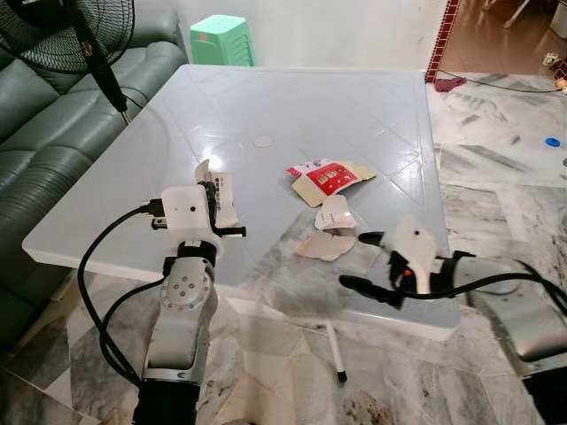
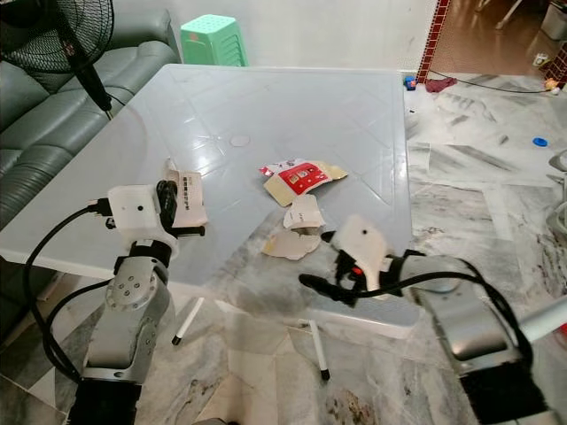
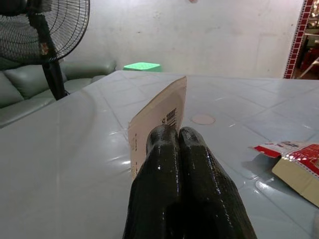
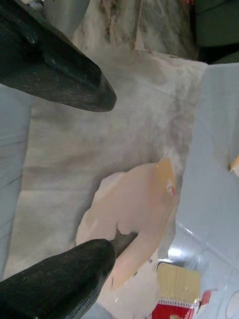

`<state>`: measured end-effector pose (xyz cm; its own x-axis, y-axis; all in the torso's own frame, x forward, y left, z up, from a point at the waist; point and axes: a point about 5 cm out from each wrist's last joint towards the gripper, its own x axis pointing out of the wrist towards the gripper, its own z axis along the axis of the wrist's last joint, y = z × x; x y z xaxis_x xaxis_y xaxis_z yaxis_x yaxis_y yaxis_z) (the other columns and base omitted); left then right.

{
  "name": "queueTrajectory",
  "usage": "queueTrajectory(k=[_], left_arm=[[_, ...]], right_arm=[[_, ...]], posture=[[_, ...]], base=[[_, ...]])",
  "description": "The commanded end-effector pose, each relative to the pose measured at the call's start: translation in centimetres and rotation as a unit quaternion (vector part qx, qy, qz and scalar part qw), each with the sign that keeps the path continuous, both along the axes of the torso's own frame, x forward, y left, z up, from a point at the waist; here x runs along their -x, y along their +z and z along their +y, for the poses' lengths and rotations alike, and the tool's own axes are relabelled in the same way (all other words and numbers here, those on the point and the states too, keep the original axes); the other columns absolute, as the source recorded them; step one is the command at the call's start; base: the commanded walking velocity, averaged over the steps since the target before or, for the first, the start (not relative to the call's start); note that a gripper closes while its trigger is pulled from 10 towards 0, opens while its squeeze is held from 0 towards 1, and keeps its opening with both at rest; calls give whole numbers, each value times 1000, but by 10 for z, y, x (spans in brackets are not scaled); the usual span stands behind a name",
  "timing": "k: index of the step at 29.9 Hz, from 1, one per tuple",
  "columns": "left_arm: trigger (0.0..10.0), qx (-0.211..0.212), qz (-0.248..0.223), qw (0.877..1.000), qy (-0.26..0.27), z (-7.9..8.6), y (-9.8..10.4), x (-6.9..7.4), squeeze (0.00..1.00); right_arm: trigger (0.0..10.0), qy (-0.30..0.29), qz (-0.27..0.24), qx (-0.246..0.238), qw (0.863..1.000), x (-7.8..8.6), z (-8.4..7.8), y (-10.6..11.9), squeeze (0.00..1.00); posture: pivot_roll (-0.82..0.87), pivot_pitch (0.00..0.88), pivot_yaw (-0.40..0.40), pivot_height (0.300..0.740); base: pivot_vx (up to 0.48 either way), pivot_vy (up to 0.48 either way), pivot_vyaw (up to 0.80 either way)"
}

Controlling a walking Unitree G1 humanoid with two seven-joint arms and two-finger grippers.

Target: Picking trash to rubbish bin

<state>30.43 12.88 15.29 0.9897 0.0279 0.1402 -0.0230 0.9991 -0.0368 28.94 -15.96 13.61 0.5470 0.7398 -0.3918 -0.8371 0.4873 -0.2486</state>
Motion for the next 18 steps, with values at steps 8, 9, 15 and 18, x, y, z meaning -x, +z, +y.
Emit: queueTrajectory(k=[8,9,15,18], left_arm=[[10000,4,11,1000,5,0,-6,4,0],[10000,4,11,1000,6,0,-6,4,0],[10000,4,11,1000,9,1,-7,3,0],[10000,6,11,1000,10,1,-7,3,0]], right_arm=[[4902,-2,3,18,1000,0,10,-18,0],[2549,-4,6,19,1000,0,9,-20,0],[1412,-7,17,38,999,1,5,-28,0],[5176,8,29,51,998,5,4,-32,0]], posture=[[-59,79,12,740],[-61,79,11,740],[-66,82,5,740],[-68,83,3,740]], base=[[0,0,0],[0,0,0],[0,0,0],[0,0,0]])
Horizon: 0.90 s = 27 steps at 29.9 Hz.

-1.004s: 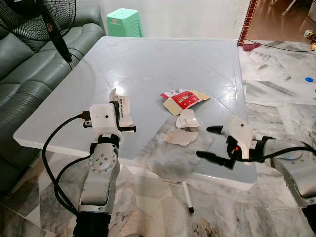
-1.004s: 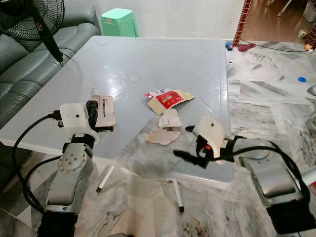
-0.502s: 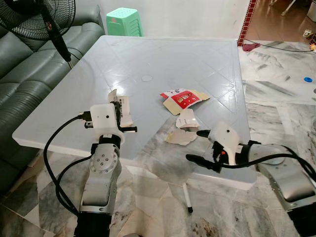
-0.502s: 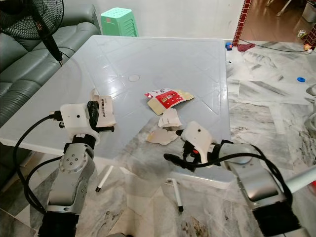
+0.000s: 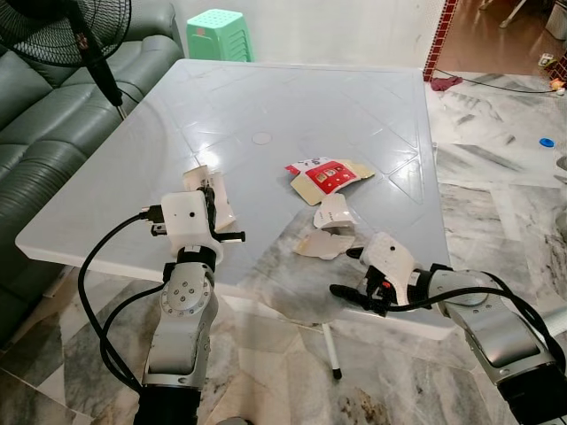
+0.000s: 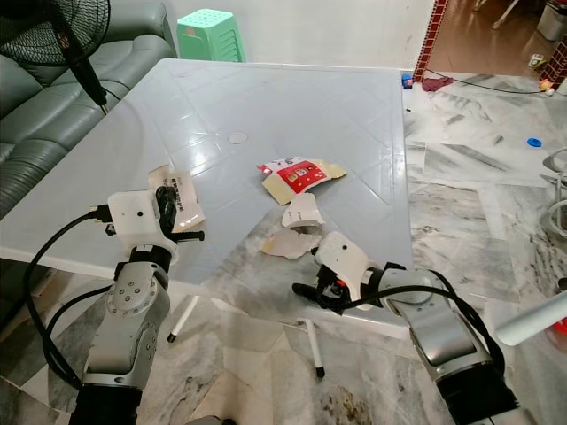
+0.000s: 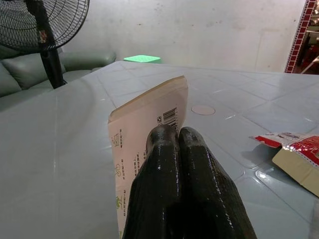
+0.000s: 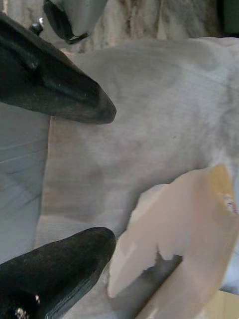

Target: Picking trash to rubbish bin

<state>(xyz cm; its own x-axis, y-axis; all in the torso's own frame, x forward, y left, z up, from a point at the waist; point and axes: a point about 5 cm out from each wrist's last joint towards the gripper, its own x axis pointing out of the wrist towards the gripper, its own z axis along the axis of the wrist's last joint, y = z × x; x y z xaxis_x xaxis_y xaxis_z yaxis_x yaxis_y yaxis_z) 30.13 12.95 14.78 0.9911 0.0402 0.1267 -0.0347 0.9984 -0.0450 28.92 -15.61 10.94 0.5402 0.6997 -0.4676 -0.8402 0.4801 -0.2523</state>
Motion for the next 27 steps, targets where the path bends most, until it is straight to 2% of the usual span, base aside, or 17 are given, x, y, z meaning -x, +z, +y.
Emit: queueTrajectory(k=[1,2,4,8,10,11,12,17,18,19,20,27], left_arm=[[10000,2,4,1000,5,0,-2,0,0],[10000,2,4,1000,5,0,-1,1,0],[10000,3,4,1000,6,-1,-2,1,0],[10000,4,5,1000,7,0,-2,1,0],[10000,4,5,1000,7,0,-2,1,0],[10000,5,5,1000,7,0,-2,1,0],[10000,5,5,1000,7,0,-2,1,0],[10000,6,4,1000,7,0,-2,0,0],[10000,6,4,1000,7,0,-2,0,0],[10000,6,4,1000,7,0,-2,0,0],[10000,6,4,1000,8,0,-2,0,0],[10000,6,4,1000,10,1,-1,0,0]], right_arm=[[5176,18,13,15,1000,5,0,-6,0],[10000,20,13,18,1000,6,0,-6,0],[10000,20,10,19,1000,6,0,-6,0],[10000,11,-16,-20,1000,1,4,7,0],[10000,11,-18,-22,1000,0,4,8,0],[10000,8,-26,-22,999,-1,5,10,333],[10000,6,-31,-23,999,-2,4,11,1000],[10000,6,-37,-14,999,-3,5,9,1000],[10000,8,-36,-13,999,-3,5,8,557],[10000,10,-34,-13,999,-2,5,7,557],[10000,15,-29,-11,999,-1,6,6,0],[10000,21,-14,6,1000,1,5,-1,0]], posture=[[-68,83,3,740],[-67,85,1,740],[-67,85,1,740],[-70,85,1,740],[-70,85,1,740],[-71,85,0,740],[-71,85,0,740],[-70,85,1,740],[-70,85,1,740],[-70,85,1,740],[-68,85,2,740],[-68,85,2,740]], base=[[0,0,0],[0,0,0],[0,0,0],[0,0,0],[0,0,0],[0,0,0],[0,0,0],[0,0,0],[0,0,0],[0,0,0],[0,0,0],[0,0,0]])
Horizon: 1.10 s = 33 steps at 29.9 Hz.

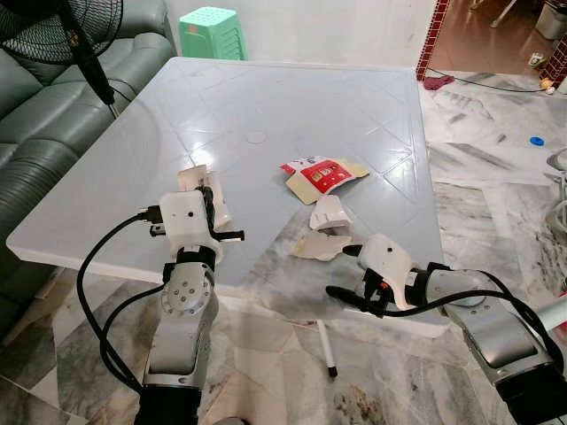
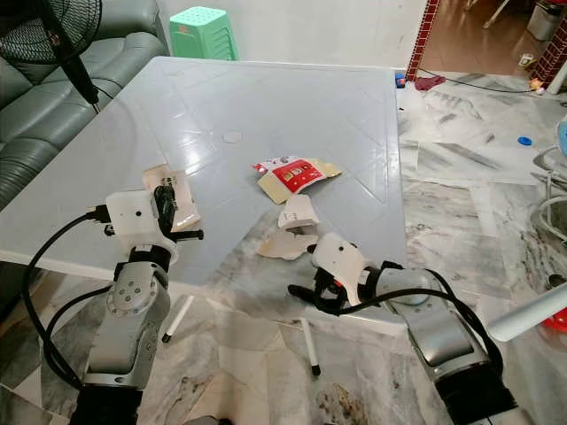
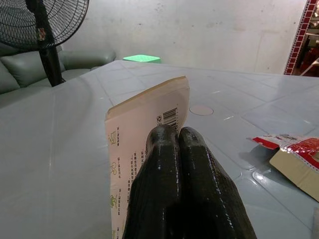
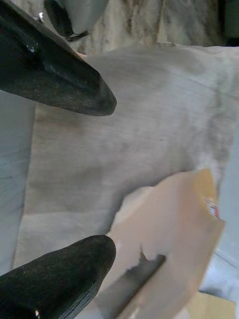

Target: Picking trash to rubbish bin

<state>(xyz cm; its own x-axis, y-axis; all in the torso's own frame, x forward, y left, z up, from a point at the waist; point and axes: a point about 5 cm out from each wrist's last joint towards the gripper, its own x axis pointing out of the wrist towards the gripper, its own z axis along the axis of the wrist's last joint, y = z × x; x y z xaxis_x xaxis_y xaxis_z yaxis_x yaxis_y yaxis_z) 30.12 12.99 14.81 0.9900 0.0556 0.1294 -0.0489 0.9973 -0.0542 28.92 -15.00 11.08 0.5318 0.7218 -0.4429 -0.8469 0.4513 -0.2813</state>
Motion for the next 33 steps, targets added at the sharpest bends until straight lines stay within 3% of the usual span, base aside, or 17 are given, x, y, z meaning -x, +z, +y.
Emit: queueTrajectory(k=[1,2,3,16,22,28,33], left_arm=[[10000,1,5,1000,3,1,-2,0,0],[10000,2,5,1000,3,1,-2,0,0],[10000,2,5,1000,3,1,-1,0,0],[10000,3,4,1000,8,2,-1,1,0],[10000,3,3,1000,9,2,-1,1,0],[10000,4,3,1000,13,2,-1,1,0],[10000,4,3,1000,15,3,-1,1,0]], right_arm=[[2824,-1,5,10,1000,0,-2,-3,0],[2824,-3,6,10,1000,0,-2,-4,0],[0,-5,8,13,1000,-1,-2,-5,0],[0,-29,9,56,998,-13,-4,-13,0],[0,-63,-18,59,996,-28,-2,-9,0],[0,-140,-92,36,985,-58,3,11,0],[0,-168,-120,29,978,-66,2,19,0]], posture=[[-64,84,2,740],[-64,84,2,740],[-64,84,2,740],[-58,88,-6,740],[-58,88,-7,740],[-51,92,-15,740],[-50,94,-15,740]], base=[[0,0,0],[0,0,0],[0,0,0],[0,0,0],[0,0,0],[0,0,0],[0,0,0]])
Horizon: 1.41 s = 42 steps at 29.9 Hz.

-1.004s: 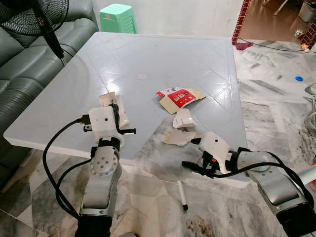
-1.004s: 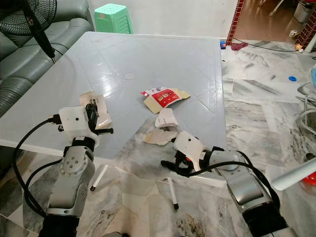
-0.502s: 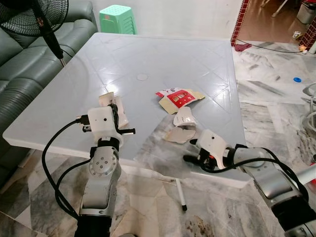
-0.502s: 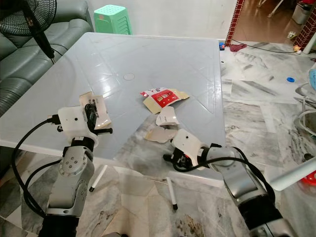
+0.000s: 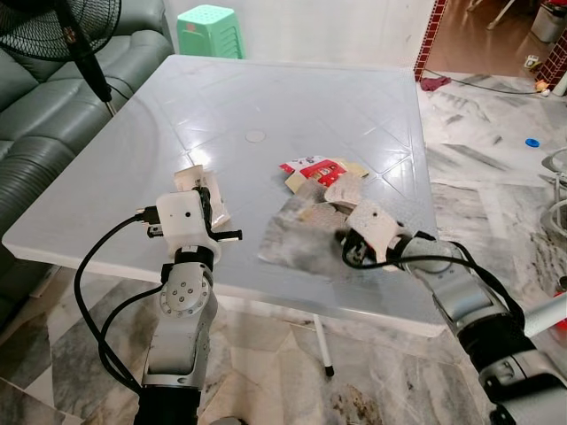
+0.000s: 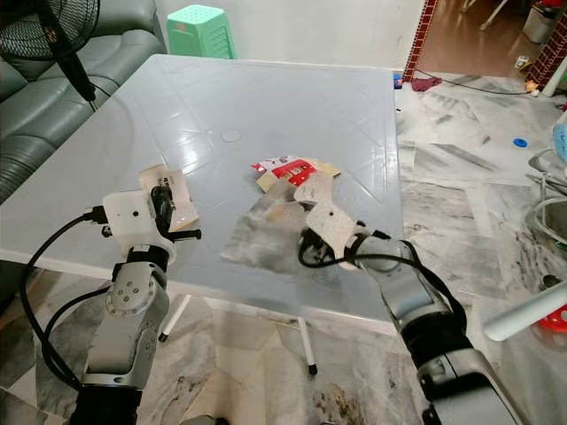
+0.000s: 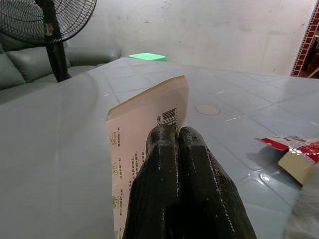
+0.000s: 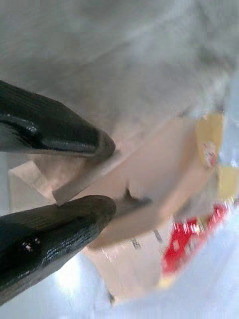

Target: Picking trash to rubbish bin

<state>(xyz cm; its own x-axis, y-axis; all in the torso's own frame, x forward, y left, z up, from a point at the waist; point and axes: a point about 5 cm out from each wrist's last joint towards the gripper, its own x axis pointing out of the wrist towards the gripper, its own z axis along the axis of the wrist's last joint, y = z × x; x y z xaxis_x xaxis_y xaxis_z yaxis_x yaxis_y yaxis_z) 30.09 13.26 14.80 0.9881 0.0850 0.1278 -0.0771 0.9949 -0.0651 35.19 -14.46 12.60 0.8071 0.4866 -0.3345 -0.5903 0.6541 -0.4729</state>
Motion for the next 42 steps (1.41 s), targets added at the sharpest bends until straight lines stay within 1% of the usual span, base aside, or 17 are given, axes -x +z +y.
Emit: queueTrajectory(k=[1,7,14,18,19,20,21,22,23,24,27,29,34,35,38,39,42], left_arm=[[10000,-1,3,1000,1,0,-1,1,0],[10000,-1,3,1000,0,0,0,1,0],[10000,-1,2,1000,-1,0,0,0,0],[10000,-1,0,1000,-3,-1,1,-1,0],[10000,-1,0,1000,-3,-1,1,-2,0],[10000,-1,-1,1000,-2,-1,1,-2,0],[10000,-1,-1,1000,-3,-1,1,-2,0],[10000,-1,-1,1000,-2,0,1,-2,0],[10000,-1,-1,1000,-2,0,1,-2,0],[10000,-1,-2,1000,-2,0,1,-3,0],[10000,0,-2,1000,-2,0,2,-2,0],[10000,1,-2,1000,-2,-1,1,-2,0],[10000,2,-2,1000,-3,-2,1,-2,0],[10000,3,-2,1000,-2,-2,1,-1,0],[10000,2,-1,1000,-2,-2,1,-1,0],[10000,2,0,1000,-3,-1,0,-1,0],[10000,2,1,1000,-5,-1,0,-1,0]], right_arm=[[0,-19,-18,-4,1000,-5,-3,6,0],[0,-4,2,-16,1000,-4,0,0,0],[0,-12,0,-15,1000,-4,-5,-2,0],[0,-2,5,-23,1000,-3,-6,-1,0],[1216,10,-7,-36,999,-2,-4,4,0],[3098,17,-22,-43,999,-2,-2,9,0],[10000,21,-30,-52,998,-3,-1,13,0],[10000,23,-45,-63,997,-3,0,19,635],[10000,24,-55,-70,996,-3,1,23,635],[10000,25,-73,-80,994,-3,1,30,1000],[10000,25,-90,-87,992,-3,1,37,1000],[10000,28,-89,-91,991,-2,1,39,1000],[10000,62,-61,-82,993,7,-2,36,1000],[10000,86,-43,-76,992,14,-3,34,1000],[10000,121,-17,-65,990,25,-4,29,1000],[10000,133,-3,-45,990,31,-7,24,1000],[10000,136,11,-36,990,36,-10,19,1000]], posture=[[-51,95,-14,740],[-51,95,-14,740],[-56,89,-11,740],[-56,86,-9,740],[-56,86,-9,740],[-57,85,-9,740],[-57,85,-9,740],[-57,83,-10,740],[-57,83,-10,740],[-58,84,-10,740],[-59,84,-11,740],[-59,84,-11,740],[-60,84,-13,740],[-61,84,-12,740],[-62,85,-11,740],[-64,84,-11,740],[-67,85,-9,740]], base=[[0,0,0],[0,0,0],[0,0,0],[0,0,0],[0,0,0],[0,0,0],[0,0,0],[0,0,0],[0,0,0],[0,0,0],[0,0,0],[0,0,0],[0,0,0],[0,0,0],[0,0,0],[0,0,0],[0,0,0]])
